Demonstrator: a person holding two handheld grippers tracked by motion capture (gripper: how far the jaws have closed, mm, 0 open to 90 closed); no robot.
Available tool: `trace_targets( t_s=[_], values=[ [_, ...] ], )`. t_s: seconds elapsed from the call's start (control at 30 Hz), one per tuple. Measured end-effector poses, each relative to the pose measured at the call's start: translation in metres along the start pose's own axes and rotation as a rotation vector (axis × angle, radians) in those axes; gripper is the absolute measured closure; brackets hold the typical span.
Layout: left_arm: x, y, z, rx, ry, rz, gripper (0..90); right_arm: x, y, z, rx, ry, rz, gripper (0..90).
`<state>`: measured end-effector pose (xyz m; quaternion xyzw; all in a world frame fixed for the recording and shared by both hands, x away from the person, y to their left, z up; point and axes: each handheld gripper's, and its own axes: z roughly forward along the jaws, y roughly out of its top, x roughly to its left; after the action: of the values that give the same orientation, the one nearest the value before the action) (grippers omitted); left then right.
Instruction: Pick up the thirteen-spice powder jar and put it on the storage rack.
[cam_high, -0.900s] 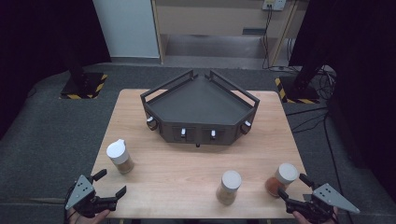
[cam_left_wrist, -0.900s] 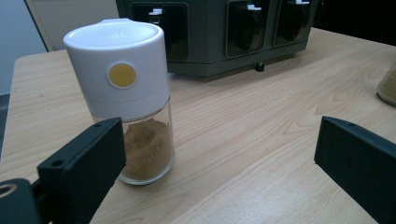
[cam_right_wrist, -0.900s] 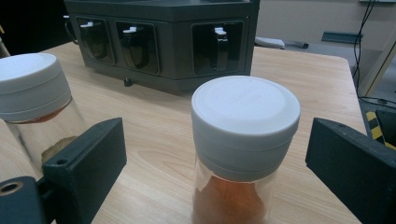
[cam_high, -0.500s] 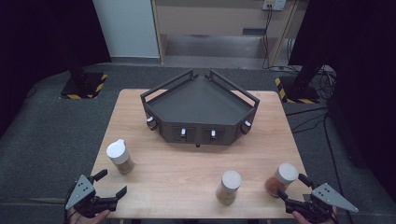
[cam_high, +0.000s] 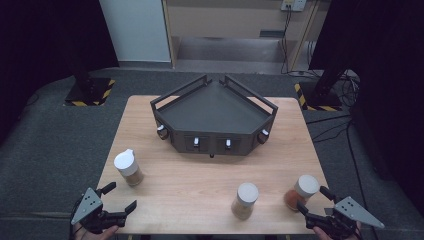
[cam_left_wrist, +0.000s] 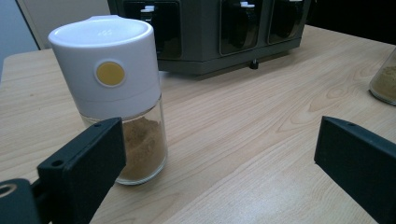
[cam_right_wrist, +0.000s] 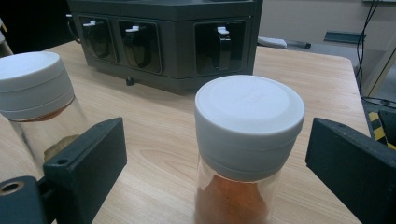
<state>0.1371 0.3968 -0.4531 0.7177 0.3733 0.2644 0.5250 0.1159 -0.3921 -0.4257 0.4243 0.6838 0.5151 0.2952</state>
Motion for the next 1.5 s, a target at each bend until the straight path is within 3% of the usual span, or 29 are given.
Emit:
trace_targets(
  t_s=[0.8, 1.1, 1.5],
  values=[
    [-0.006, 0.005, -0.001, -0.006, 0.011, 0.011, 1.2, -0.001, -0.001, -0.001, -0.001, -0.006, 0.005, 5.2],
    [-0.007, 0.021, -0.004, 0.001, 0.026, 0.029, 1.3, -0.001, -0.001, -0.001, -0.001, -0.009, 0.008, 5.3],
    [0.002, 0.048, -0.007, 0.002, 0.057, 0.032, 1.4, -0.001, -0.001, -0.001, -0.002, -0.008, 0.007, 5.3]
  ],
)
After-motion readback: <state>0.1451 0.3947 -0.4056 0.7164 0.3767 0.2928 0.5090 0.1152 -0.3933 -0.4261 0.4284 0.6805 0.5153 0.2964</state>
